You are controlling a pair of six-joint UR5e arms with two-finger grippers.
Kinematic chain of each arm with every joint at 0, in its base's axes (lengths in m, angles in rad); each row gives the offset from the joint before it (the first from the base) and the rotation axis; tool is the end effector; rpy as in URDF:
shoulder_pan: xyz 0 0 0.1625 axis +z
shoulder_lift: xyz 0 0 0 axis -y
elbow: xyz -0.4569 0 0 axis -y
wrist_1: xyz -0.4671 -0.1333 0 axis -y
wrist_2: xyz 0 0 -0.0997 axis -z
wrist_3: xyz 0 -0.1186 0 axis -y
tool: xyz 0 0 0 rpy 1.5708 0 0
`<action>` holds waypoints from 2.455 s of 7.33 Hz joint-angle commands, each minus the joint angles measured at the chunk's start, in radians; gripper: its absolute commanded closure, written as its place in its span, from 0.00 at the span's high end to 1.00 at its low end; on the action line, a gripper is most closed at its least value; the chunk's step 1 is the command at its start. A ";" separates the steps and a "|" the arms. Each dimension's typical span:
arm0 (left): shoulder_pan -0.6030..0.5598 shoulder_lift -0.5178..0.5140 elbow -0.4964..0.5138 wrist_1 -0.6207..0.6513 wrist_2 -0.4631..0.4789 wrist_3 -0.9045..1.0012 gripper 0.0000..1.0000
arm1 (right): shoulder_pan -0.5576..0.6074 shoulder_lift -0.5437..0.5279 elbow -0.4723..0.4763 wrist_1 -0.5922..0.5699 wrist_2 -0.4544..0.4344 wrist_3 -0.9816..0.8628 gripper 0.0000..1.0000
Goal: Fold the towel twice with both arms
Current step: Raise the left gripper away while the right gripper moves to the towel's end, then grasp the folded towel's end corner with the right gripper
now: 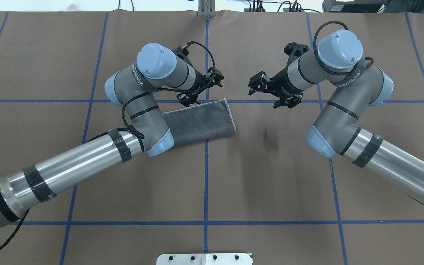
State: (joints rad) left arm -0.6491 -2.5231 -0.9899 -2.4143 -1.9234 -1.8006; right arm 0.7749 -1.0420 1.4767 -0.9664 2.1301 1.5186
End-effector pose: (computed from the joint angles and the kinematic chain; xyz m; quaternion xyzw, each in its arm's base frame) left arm 0.6983 -0.6457 0.2032 -0.0239 0.5796 -0.2533 0.7742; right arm -0.5162 -0.6040 0.3253 -0.0276 -0.5333 0.1668 0.8289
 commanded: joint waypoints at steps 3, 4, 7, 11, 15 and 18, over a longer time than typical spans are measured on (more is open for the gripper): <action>-0.122 -0.003 -0.012 0.004 -0.107 0.013 1.00 | -0.104 0.022 -0.004 -0.012 -0.028 0.066 0.99; -0.160 0.003 -0.018 0.004 -0.170 0.021 1.00 | -0.112 0.037 -0.010 -0.032 -0.030 0.071 0.99; -0.193 0.012 -0.030 0.006 -0.212 0.038 1.00 | -0.115 0.120 -0.094 -0.120 -0.033 0.100 0.98; -0.198 0.023 -0.027 0.006 -0.213 0.060 1.00 | -0.132 0.157 -0.151 -0.121 -0.036 0.100 0.97; -0.199 0.030 -0.029 0.004 -0.212 0.078 1.00 | -0.149 0.157 -0.151 -0.120 -0.038 0.103 0.60; -0.199 0.030 -0.027 0.004 -0.212 0.078 1.00 | -0.149 0.157 -0.150 -0.118 -0.035 0.104 0.00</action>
State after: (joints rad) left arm -0.8483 -2.4928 -1.0177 -2.4099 -2.1353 -1.7230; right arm 0.6259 -0.8851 1.3255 -1.0857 2.0937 1.6217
